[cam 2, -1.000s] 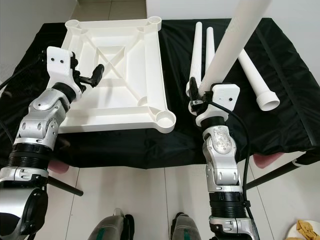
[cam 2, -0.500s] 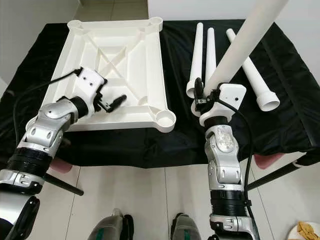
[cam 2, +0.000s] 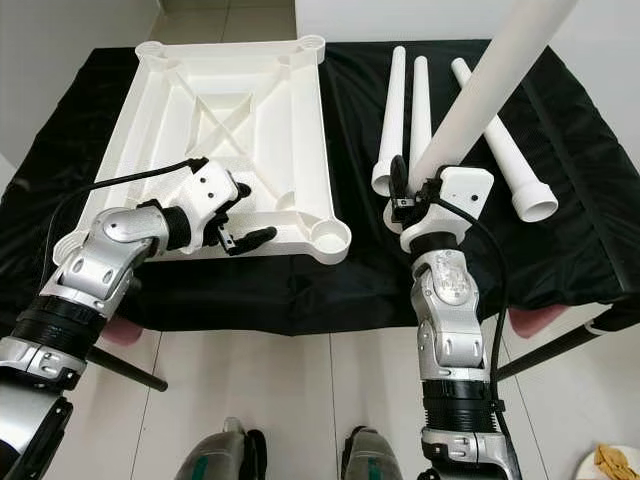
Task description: Building children table
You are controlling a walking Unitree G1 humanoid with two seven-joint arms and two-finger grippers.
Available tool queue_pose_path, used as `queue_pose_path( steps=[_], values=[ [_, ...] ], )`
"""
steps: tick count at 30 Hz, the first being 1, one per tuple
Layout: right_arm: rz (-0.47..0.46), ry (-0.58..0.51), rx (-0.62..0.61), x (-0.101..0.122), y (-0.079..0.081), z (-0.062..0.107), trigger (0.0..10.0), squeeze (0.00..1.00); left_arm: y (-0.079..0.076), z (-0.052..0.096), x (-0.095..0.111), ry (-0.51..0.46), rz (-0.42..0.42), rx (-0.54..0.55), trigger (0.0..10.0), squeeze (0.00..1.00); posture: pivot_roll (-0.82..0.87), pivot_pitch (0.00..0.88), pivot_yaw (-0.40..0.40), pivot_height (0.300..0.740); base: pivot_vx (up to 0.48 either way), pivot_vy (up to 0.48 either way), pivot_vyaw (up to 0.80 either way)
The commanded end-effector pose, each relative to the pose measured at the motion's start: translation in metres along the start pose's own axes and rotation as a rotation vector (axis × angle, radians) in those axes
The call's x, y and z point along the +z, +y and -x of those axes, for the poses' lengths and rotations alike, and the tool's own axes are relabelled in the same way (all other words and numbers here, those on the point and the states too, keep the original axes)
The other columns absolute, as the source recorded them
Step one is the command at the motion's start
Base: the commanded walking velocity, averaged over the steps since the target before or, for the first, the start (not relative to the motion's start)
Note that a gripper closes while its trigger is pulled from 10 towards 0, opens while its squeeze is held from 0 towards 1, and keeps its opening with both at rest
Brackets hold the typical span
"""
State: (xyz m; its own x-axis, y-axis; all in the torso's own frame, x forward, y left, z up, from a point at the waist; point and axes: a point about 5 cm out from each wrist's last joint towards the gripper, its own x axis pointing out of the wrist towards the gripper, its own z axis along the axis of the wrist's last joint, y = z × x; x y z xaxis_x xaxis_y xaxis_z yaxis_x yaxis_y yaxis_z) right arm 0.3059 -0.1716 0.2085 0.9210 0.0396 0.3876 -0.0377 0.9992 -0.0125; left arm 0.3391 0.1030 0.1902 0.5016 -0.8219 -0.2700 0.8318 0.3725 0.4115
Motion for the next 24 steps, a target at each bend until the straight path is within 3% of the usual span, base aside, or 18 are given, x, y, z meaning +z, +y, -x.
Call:
queue_pose_path(
  steps=[1, 13, 17, 24],
  values=[
    [0.008, -0.013, 0.01, 0.002, 0.002, -0.003, 10.0, 0.0, -0.006, -0.001, 0.002, -0.008, -0.024, -0.053, 10.0, 0.0, -0.02, 0.102, 0.065, 0.74, 0.0, 0.0, 0.0],
    [0.017, -0.021, 0.009, 0.004, 0.002, -0.006, 10.0, 0.0, -0.017, -0.011, -0.012, 0.08, -0.038, -0.156, 10.0, 0.0, -0.03, 0.101, 0.074, 0.74, 0.0, 0.0, 0.0],
    [0.02, -0.026, -0.004, 0.005, 0.0, -0.006, 10.0, 0.0, -0.016, -0.019, -0.025, 0.165, 0.062, -0.15, 10.0, 0.0, -0.04, 0.101, 0.08, 0.74, 0.0, 0.0, 0.0],
    [0.02, -0.028, -0.008, 0.005, 0.0, -0.005, 10.0, 0.0, -0.011, -0.027, -0.032, 0.221, 0.153, -0.076, 10.0, 0.0, -0.04, 0.1, 0.086, 0.74, 0.0, 0.0, 0.0]
  ],
)
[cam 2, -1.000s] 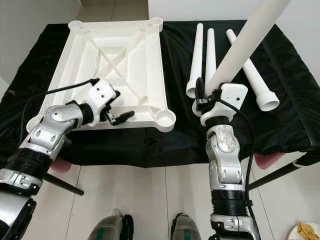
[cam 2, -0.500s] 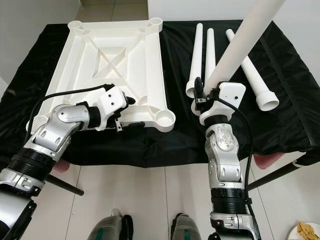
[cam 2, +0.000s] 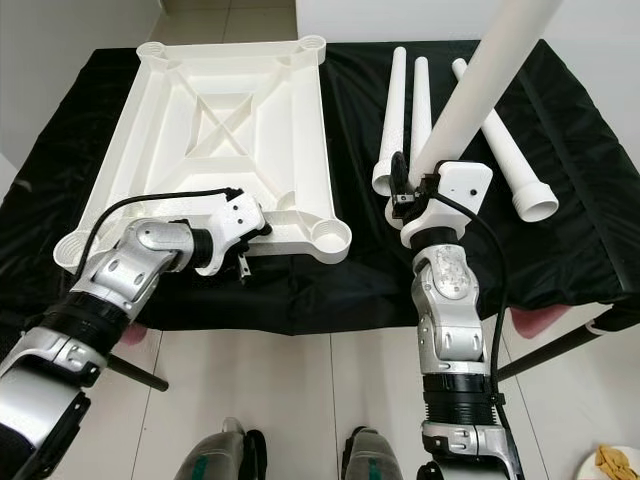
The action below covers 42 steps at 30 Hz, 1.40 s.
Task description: Building children table
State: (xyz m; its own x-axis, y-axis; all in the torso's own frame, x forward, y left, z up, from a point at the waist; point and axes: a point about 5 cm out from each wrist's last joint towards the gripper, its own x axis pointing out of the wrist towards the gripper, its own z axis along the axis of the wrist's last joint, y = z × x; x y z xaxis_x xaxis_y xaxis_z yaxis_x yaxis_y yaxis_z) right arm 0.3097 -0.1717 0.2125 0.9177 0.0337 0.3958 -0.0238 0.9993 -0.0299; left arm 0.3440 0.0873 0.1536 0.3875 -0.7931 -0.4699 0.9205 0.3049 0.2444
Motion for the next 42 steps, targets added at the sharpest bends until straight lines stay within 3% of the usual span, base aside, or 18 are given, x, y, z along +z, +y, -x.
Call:
queue_pose_path(
  steps=[1, 3, 4, 6, 7, 8, 9, 10, 29, 30, 34, 35, 37, 41, 42],
  values=[
    [-0.001, -0.019, -0.002, 0.003, 0.0, 0.0, 10.0, 0.0, 0.007, -0.001, -0.004, 0.042, 0.038, 0.081, 10.0, 0.0, -0.04, 0.1, 0.086, 0.74, 0.0, 0.0, 0.0],
    [-0.001, -0.018, -0.003, 0.002, 0.0, 0.001, 10.0, 0.0, 0.009, -0.002, -0.005, 0.043, 0.063, 0.097, 10.0, 0.0, -0.04, 0.101, 0.087, 0.74, 0.0, 0.0, 0.0],
    [0.0, -0.018, -0.005, 0.002, 0.0, 0.001, 10.0, 0.0, 0.007, -0.003, -0.004, 0.033, 0.069, 0.079, 9.1, 0.0, -0.05, 0.101, 0.09, 0.74, 0.0, 0.0, 0.0],
    [0.001, -0.018, -0.005, 0.002, 0.0, 0.001, 10.0, 0.0, 0.006, -0.003, -0.003, 0.026, 0.075, 0.066, 9.1, 0.0, -0.05, 0.101, 0.09, 0.74, 0.0, 0.0, 0.0],
    [0.002, -0.018, -0.007, 0.002, -0.001, 0.001, 10.0, 0.0, 0.006, -0.003, -0.001, 0.014, 0.078, 0.058, 3.2, 0.0, -0.05, 0.101, 0.09, 0.74, 0.0, 0.0, 0.0],
    [0.002, -0.018, -0.007, 0.002, -0.001, 0.001, 10.0, 0.0, 0.006, -0.003, -0.001, 0.014, 0.078, 0.058, 3.2, 0.0, -0.05, 0.101, 0.09, 0.74, 0.0, 0.0, 0.0],
    [0.002, -0.018, -0.008, 0.002, -0.001, 0.001, 10.0, 0.0, 0.007, -0.004, 0.001, 0.003, 0.084, 0.055, 0.4, 0.0, -0.04, 0.1, 0.093, 0.74, 0.0, 0.0, 0.0],
    [0.002, -0.018, -0.008, 0.002, 0.0, 0.002, 10.0, 0.0, 0.007, -0.004, 0.002, -0.002, 0.085, 0.051, 0.0, 0.0, -0.04, 0.1, 0.093, 0.74, 0.0, 0.0, 0.0],
    [-0.004, -0.016, 0.003, 0.0, 0.004, 0.002, 10.0, 0.0, 0.001, -0.011, 0.006, -0.023, 0.105, 0.023, 0.0, 0.0, -0.05, 0.084, 0.095, 0.74, 0.0, 0.0, 0.0],
    [-0.005, -0.016, 0.004, 0.0, 0.004, 0.002, 10.0, 0.0, 0.0, -0.011, 0.007, -0.025, 0.106, 0.023, 1.5, 0.0, -0.05, 0.084, 0.096, 0.74, 0.0, 0.0, 0.0],
    [-0.004, -0.016, 0.005, 0.001, 0.004, 0.002, 10.0, 0.0, 0.0, -0.011, 0.007, -0.029, 0.107, 0.022, 1.9, 0.0, -0.05, 0.087, 0.097, 0.74, 0.0, 0.0, 0.0],
    [-0.002, -0.017, 0.004, 0.001, 0.004, 0.002, 10.0, 0.0, -0.001, -0.01, 0.008, -0.035, 0.108, 0.017, 0.8, 0.0, -0.05, 0.088, 0.099, 0.74, 0.0, 0.0, 0.0],
    [0.001, -0.017, -0.001, 0.001, 0.003, 0.003, 10.0, 0.0, -0.004, -0.005, 0.009, -0.048, 0.107, 0.003, 1.5, 0.0, -0.05, 0.095, 0.1, 0.74, 0.0, 0.0, 0.0],
    [0.003, -0.017, -0.003, 0.001, 0.002, 0.003, 10.0, 0.0, -0.005, -0.003, 0.01, -0.054, 0.105, -0.007, 1.3, 0.0, -0.05, 0.095, 0.1, 0.74, 0.0, 0.0, 0.0],
    [0.003, -0.016, -0.005, 0.001, 0.001, 0.003, 10.0, 0.0, -0.006, -0.002, 0.011, -0.061, 0.109, -0.011, 2.7, 0.0, -0.04, 0.098, 0.098, 0.74, 0.0, 0.0, 0.0]
  ],
)
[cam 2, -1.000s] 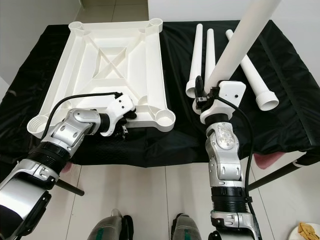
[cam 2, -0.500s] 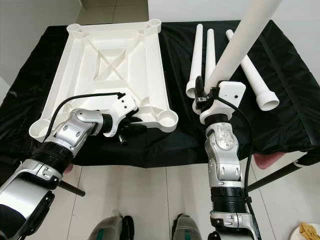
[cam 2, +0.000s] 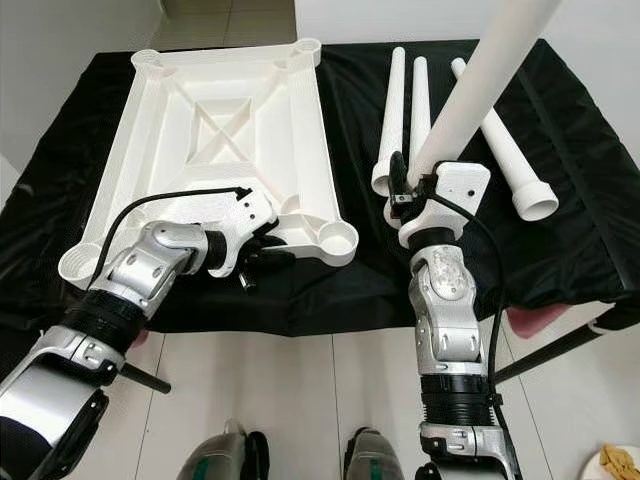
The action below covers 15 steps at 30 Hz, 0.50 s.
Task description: Building children table
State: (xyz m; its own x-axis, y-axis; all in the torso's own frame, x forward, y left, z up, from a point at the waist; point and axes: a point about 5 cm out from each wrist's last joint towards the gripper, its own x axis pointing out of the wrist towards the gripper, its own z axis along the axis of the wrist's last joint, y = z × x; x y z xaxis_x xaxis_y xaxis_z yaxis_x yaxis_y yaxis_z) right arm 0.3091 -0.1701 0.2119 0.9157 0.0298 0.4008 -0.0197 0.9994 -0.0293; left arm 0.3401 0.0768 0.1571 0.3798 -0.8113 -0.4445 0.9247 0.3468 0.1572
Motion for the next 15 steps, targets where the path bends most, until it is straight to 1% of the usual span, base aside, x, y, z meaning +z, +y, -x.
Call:
queue_pose_path(
  steps=[1, 2, 5, 6, 8, 9, 11, 12, 13, 14, 15],
  values=[
    [0.001, -0.009, 0.0, 0.0007, -0.0002, 0.0022, 10.0, 0.0, -0.0022, 0.0031, 0.004, -0.038, 0.017, -0.008, 4.0, 0.0, -0.03, 0.098, 0.098, 0.74, 0.0, 0.0, 0.0],
    [0.0, -0.008, 0.002, 0.0002, 0.0007, 0.0018, 10.0, 0.0, -0.0036, 0.0012, 0.0055, -0.043, 0.019, -0.009, 10.0, 0.0, -0.03, 0.098, 0.094, 0.74, 0.0, 0.0, 0.0],
    [-0.001, -0.008, 0.005, 0.0, 0.0017, 0.0012, 10.0, 0.0, -0.0042, -0.0007, 0.0065, -0.046, 0.022, -0.007, 10.0, 0.0, -0.03, 0.099, 0.094, 0.74, 0.0, 0.0, 0.0],
    [-0.002, -0.009, 0.008, 0.0002, 0.0028, 0.0006, 10.0, 0.0, -0.0047, -0.0024, 0.0071, -0.048, 0.011, -0.004, 10.0, 0.0, -0.03, 0.1, 0.094, 0.74, 0.0, 0.0, 0.0],
    [-0.001, -0.013, 0.008, 0.0011, 0.0028, -0.0002, 10.0, 0.0, -0.0029, -0.0059, 0.0031, 0.008, -0.029, 0.026, 10.0, 0.0, -0.04, 0.1, 0.096, 0.74, 0.0, 0.0, 0.0],
    [-0.001, -0.013, 0.008, 0.0011, 0.0028, -0.0002, 10.0, 0.0, -0.0029, -0.0059, 0.0031, 0.008, -0.029, 0.026, 10.0, 0.0, -0.04, 0.1, 0.096, 0.74, 0.0, 0.0, 0.0],
    [0.001, -0.014, 0.003, 0.0015, 0.0015, -0.0003, 10.0, 0.0, -0.002, -0.0069, -0.0002, 0.045, -0.061, 0.043, 10.0, 0.0, -0.04, 0.101, 0.099, 0.74, 0.0, 0.0, 0.0],
    [0.003, -0.014, 0.0, 0.0015, 0.0006, 0.0001, 10.0, 0.0, -0.0018, -0.0062, 0.0003, 0.034, -0.039, 0.04, 10.0, 0.28, -0.04, 0.102, 0.102, 0.74, 0.0, 0.0, 0.0],
    [0.003, -0.014, 0.0, 0.0015, 0.0006, 0.0001, 10.0, 0.0, -0.0018, -0.0062, 0.0003, 0.034, -0.039, 0.04, 10.0, 0.28, -0.04, 0.102, 0.102, 0.74, 0.0, 0.0, 0.0],
    [0.005, -0.014, -0.004, 0.0013, -0.0005, 0.0005, 10.0, 0.0, -0.0011, -0.005, 0.001, 0.024, -0.019, 0.04, 10.0, 1.0, -0.04, 0.102, 0.102, 0.74, 0.0, 0.0, 0.0],
    [0.006, -0.014, -0.007, 0.0012, -0.001, 0.0008, 10.0, 0.0, -0.0007, -0.0038, 0.0014, 0.019, -0.01, 0.034, 10.0, 1.0, -0.04, 0.102, 0.103, 0.74, 0.0, 0.0, 0.0]
  ],
)
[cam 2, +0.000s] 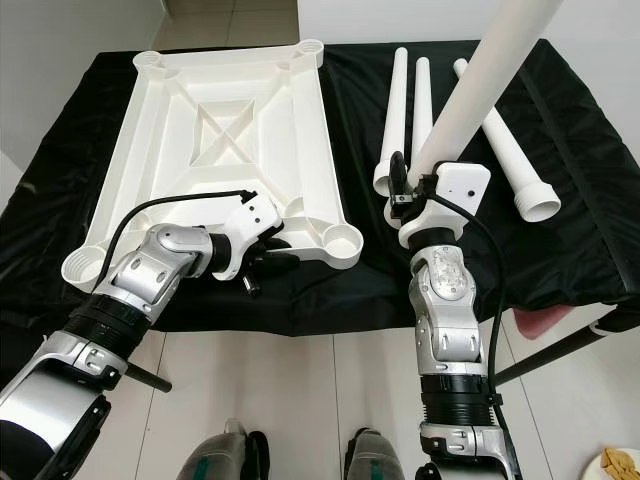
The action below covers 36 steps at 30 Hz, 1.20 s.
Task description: Building children table
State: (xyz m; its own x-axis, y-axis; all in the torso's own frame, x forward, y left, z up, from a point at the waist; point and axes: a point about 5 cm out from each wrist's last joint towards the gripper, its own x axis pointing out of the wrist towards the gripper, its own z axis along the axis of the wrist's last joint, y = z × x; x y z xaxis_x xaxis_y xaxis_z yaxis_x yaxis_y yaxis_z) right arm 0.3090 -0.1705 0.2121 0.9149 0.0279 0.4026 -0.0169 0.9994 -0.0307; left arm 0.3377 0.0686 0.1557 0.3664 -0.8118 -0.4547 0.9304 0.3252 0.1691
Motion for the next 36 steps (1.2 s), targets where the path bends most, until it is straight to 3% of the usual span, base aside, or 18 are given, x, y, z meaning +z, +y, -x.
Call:
queue_pose_path(
  steps=[1, 3, 4, 5, 12, 17, 27, 31, 32, 34, 36],
  values=[
    [0.003, -0.012, -0.005, 0.001, -0.001, 0.001, 10.0, 0.0, 0.005, 0.003, -0.001, 0.011, 0.011, 0.048, 10.0, 1.0, -0.04, 0.102, 0.103, 0.74, 0.0, 0.0, 0.0],
    [0.003, -0.012, -0.006, 0.001, -0.001, 0.001, 10.0, 0.0, 0.006, 0.005, -0.002, 0.022, 0.005, 0.057, 10.0, 1.0, -0.04, 0.103, 0.104, 0.74, 0.0, 0.0, 0.0],
    [0.002, -0.013, -0.007, 0.001, -0.001, 0.001, 10.0, 0.0, 0.008, 0.007, -0.003, 0.033, -0.001, 0.064, 10.0, 0.8, -0.04, 0.103, 0.104, 0.74, 0.0, 0.0, 0.0],
    [0.001, -0.014, -0.007, 0.001, 0.0, 0.0, 10.0, 0.0, 0.011, 0.01, -0.003, 0.037, -0.007, 0.069, 10.0, 0.0, -0.04, 0.102, 0.105, 0.74, 0.0, 0.0, 0.0],
    [-0.006, -0.016, -0.003, 0.002, 0.0, -0.002, 10.0, 0.0, 0.027, 0.03, 0.001, 0.028, -0.015, 0.111, 10.0, 0.0, -0.03, 0.102, 0.106, 0.74, 0.0, 0.0, 0.0],
    [0.04, 0.041, 0.009, 0.002, -0.001, -0.015, 10.0, 0.0, 0.046, 0.052, 0.021, -0.05, -0.038, 0.168, 10.0, 0.0, -0.03, 0.092, 0.102, 0.74, 0.0, 0.0, 0.0],
    [0.028, 0.069, 0.056, 0.004, 0.005, -0.03, 10.0, 0.0, 0.056, 0.06, 0.026, -0.107, -0.017, 0.216, 10.0, 0.0, -0.03, 0.08, 0.097, 0.74, 0.0, 0.0, 0.0],
    [0.023, 0.076, 0.111, 0.002, 0.012, -0.032, 10.0, 0.0, 0.056, 0.061, 0.029, -0.162, -0.004, 0.224, 10.0, 0.0, -0.03, 0.075, 0.094, 0.74, 0.0, 0.0, 0.0],
    [0.031, 0.081, 0.186, -0.001, 0.021, -0.031, 10.0, 0.0, 0.053, 0.064, 0.031, -0.239, 0.014, 0.231, 10.0, 0.0, -0.03, 0.072, 0.092, 0.74, 0.0, 0.0, 0.0],
    [0.031, 0.082, 0.236, -0.003, 0.026, -0.03, 10.0, 0.0, 0.051, 0.066, 0.033, -0.295, 0.032, 0.256, 10.0, 0.0, -0.03, 0.069, 0.09, 0.74, 0.0, 0.0, 0.0],
    [0.031, 0.082, 0.236, -0.003, 0.026, -0.03, 10.0, 0.0, 0.051, 0.066, 0.033, -0.295, 0.032, 0.256, 10.0, 0.0, -0.03, 0.069, 0.09, 0.74, 0.0, 0.0, 0.0]
  ],
)
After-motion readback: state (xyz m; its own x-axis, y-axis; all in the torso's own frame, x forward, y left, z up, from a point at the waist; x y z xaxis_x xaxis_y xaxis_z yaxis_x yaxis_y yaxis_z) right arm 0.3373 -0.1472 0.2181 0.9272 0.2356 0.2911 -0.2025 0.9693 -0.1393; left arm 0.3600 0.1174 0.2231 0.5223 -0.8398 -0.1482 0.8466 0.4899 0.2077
